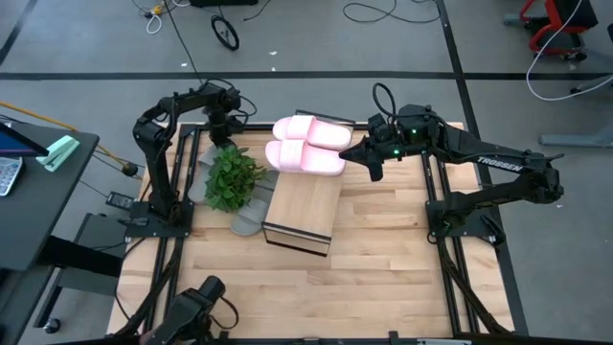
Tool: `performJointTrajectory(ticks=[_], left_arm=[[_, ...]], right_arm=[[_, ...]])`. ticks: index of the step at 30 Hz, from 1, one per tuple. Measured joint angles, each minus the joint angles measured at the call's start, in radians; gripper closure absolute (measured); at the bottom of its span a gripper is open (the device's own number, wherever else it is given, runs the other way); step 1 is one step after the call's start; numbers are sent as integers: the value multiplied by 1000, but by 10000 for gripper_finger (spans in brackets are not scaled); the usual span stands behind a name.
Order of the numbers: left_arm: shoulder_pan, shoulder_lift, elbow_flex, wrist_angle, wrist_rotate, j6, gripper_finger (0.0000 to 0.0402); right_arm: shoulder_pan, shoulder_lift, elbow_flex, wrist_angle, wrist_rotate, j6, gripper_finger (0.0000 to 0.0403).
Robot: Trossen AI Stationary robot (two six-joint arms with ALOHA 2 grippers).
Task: Pick and place slides into the shelf
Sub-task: Put the left gray slide on the shelf
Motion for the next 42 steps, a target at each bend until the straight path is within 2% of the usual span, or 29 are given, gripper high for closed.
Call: performJointTrajectory(ticks=[5, 7, 9, 13, 18, 31, 33, 35, 39, 42], left_arm=[[-1, 2, 0, 50, -59, -20, 230], [-3, 2, 0, 76, -120, -70, 230], [-4, 2, 0, 74, -128, -112, 230], [-1, 2, 4, 11, -41, -48, 230], [4, 2, 5, -8, 45, -53, 230], [5, 1, 3, -47, 140, -1, 233], [5, 0, 3, -58, 153, 21, 248], [5, 0, 3, -62, 155, 27, 280], [14, 0, 1, -81, 166, 68, 379], [18, 0, 1, -84, 168, 69, 394]], right_arm=[[0, 0, 0, 0, 0, 0, 397], [0, 0, 0, 0, 0, 2, 397], [0, 0, 0, 0, 0, 10, 397], [0, 0, 0, 0, 0, 13, 397], [0, 0, 0, 0, 1, 26, 397], [0, 0, 0, 0, 1, 26, 397], [0, 0, 0, 0, 2, 26, 397], [0, 0, 0, 0, 2, 26, 397], [0, 0, 0, 0, 2, 25, 397], [0, 0, 0, 0, 2, 20, 397]])
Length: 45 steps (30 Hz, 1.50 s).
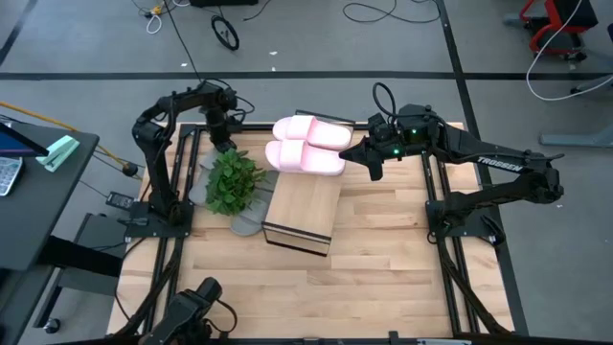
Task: Pick and place slides into the shelf
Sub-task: Put the left gray slide on the shelf, then put the top gray slide on the shelf
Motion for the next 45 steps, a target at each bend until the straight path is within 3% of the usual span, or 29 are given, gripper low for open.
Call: performJointTrajectory(ticks=[8, 17, 22, 27, 32, 38, 45], left_arm=[[0, -15, 9, 63, -23, -120, 398], [6, -46, 164, 44, -32, -150, 400], [12, -46, 248, 102, -135, -264, 393], [27, -45, 244, 96, -175, -329, 353], [54, -43, 144, 100, -193, -468, 297], [52, -42, -8, 201, -193, -469, 223], [54, -42, -58, 289, -206, -475, 151]], right_arm=[[0, 0, 0, 0, 6, -38, 397], [0, 0, 0, 0, 9, -89, 397], [0, 0, 0, -1, 11, -119, 397], [0, 0, 0, -1, 11, -127, 397], [0, 0, 0, -1, 11, -137, 397], [-1, 0, 0, 0, 11, -151, 397], [-5, 0, 0, 0, 10, -139, 397]])
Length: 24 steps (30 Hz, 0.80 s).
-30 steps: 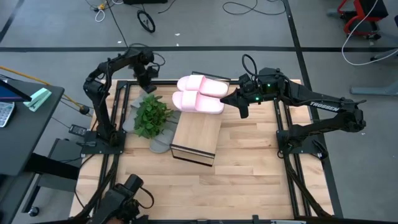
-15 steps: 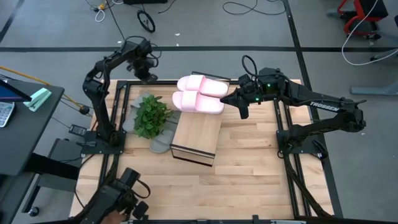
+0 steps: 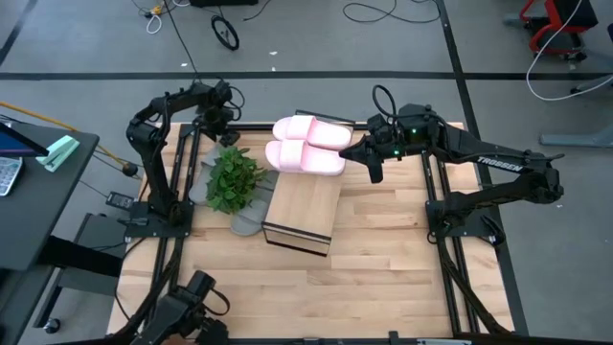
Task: Pick and place slides into the shelf
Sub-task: Put the top gray slide on the shelf
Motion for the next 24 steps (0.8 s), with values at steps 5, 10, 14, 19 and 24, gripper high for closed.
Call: performJointTrajectory(ticks=[5, 10, 14, 19, 24], left_arm=[[1, 0, -47, 46, 81, 27, 141], [2, -10, -129, 122, 98, 33, 176], [3, -15, -156, 158, 81, 55, 247], [2, -2, -98, 114, 57, 61, 373], [0, 10, 0, 55, 61, 62, 383]], right_arm=[[-4, 0, 0, 0, 7, 22, 397], [-4, 0, 0, 0, 34, 23, 397], [-4, 0, 0, 0, 49, 22, 397], [-4, 0, 0, 0, 71, 21, 397], [-4, 0, 0, 0, 75, 9, 397]])
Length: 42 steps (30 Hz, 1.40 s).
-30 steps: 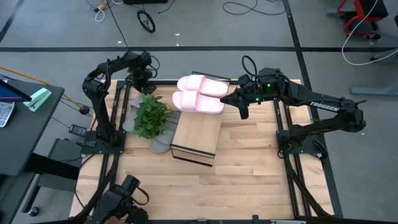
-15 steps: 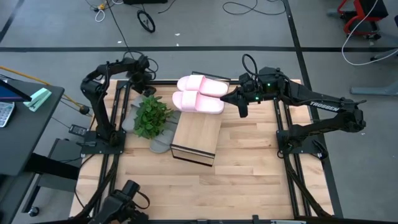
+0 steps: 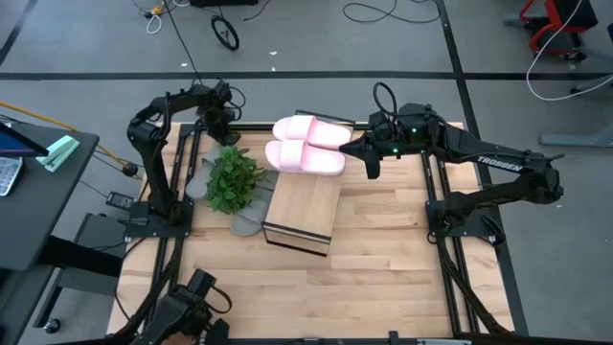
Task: Pick and place slides into the shelf
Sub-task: Put the top gray slide on the shelf
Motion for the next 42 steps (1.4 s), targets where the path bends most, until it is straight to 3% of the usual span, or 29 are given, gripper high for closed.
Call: performJointTrajectory(ticks=[8, 19, 34, 40, 42], left_arm=[[-8, -4, 169, -134, -8, -7, 385], [-7, -7, 419, -246, -123, -1, 388], [-12, -10, 837, -481, -149, 36, 389], [-68, -11, 1039, -553, -130, 35, 389], [-104, -34, 1050, -528, -108, 32, 389]], right_arm=[[0, 0, 0, 0, 1, -45, 397], [0, 0, 0, 0, 0, -75, 397], [-3, 0, 0, 0, 6, -126, 397], [-33, -10, 0, 1, 7, -125, 397], [-49, -17, 0, 3, 7, -124, 397]])
